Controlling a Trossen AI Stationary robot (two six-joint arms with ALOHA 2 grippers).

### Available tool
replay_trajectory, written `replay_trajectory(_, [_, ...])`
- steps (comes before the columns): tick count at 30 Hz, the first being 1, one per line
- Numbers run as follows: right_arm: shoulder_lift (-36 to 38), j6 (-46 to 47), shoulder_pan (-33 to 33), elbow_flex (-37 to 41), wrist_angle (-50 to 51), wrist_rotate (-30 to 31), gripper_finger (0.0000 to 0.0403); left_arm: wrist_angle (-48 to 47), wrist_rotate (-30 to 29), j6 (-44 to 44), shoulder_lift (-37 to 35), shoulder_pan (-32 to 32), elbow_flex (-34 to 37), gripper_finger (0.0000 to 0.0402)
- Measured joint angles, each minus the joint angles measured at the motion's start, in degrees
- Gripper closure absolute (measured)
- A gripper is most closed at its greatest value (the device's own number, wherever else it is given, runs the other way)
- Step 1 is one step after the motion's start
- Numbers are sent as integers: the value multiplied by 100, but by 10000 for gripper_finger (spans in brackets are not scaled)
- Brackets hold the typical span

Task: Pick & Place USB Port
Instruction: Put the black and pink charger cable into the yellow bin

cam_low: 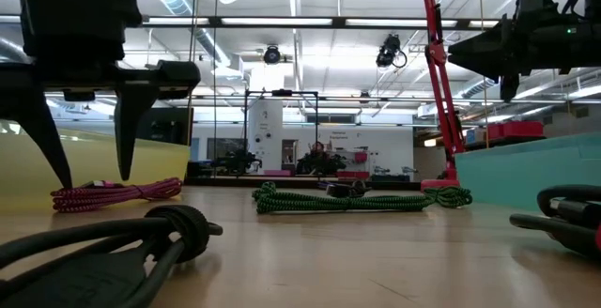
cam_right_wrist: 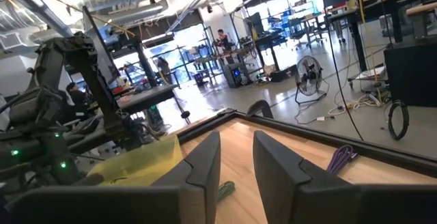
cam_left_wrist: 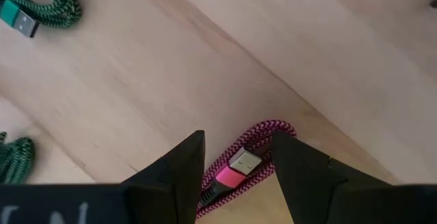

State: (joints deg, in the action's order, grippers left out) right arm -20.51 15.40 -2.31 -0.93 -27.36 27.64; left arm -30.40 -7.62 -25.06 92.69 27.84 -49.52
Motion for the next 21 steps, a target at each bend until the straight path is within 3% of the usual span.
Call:
replay_trajectory(6, [0,0,0,0,-1,0,312,46,98,47,5,-11,4,238])
replay_trajectory(16, [0,11,0,0,-3,0,312,240,241,136,8,-7,51,327])
replay_trajectory(21, [0,15,0,0,-4,-2,312,302,187,173,85,-47,42,333])
